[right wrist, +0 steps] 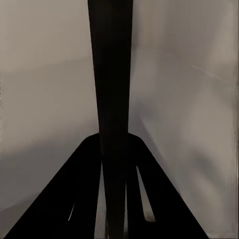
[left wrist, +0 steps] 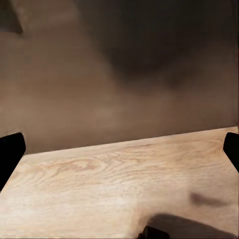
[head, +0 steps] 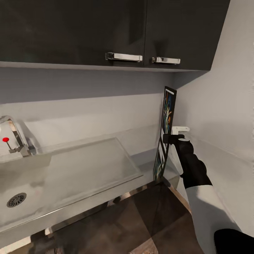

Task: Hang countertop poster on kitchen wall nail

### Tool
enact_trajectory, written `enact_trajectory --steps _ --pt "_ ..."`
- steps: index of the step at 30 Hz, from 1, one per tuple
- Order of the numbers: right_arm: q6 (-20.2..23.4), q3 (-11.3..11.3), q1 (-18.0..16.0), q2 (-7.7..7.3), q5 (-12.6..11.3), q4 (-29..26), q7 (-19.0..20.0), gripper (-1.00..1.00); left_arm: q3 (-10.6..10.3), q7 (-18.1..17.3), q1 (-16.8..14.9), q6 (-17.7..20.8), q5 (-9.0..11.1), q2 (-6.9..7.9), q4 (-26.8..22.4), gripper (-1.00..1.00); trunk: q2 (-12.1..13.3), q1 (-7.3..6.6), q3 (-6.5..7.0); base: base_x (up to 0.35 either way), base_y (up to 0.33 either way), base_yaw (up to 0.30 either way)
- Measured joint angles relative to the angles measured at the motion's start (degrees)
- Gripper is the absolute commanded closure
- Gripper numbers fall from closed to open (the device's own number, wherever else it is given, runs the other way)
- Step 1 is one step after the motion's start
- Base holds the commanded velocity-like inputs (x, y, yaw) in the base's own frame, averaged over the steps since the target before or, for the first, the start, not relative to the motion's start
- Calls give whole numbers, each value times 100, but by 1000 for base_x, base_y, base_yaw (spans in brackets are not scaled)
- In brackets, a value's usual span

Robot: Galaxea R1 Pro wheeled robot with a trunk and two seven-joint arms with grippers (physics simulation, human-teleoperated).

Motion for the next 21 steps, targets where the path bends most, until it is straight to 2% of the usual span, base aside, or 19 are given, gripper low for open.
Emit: enact_trajectory --steps 6,12,21 --pt "0 1 0 0 0 2 0 100 0 0 0 0 0 0 -1 -100 0 0 0 -281 0 64" --pt "0 2 0 0 1 7 0 100 0 0 0 0 0 0 -1 -100 0 -2 0 -101 24 245" --pt "0 1 0 0 -1 17 0 100 8 0 0 0 0 0 0 -100 0 -2 0 -204 103 279"
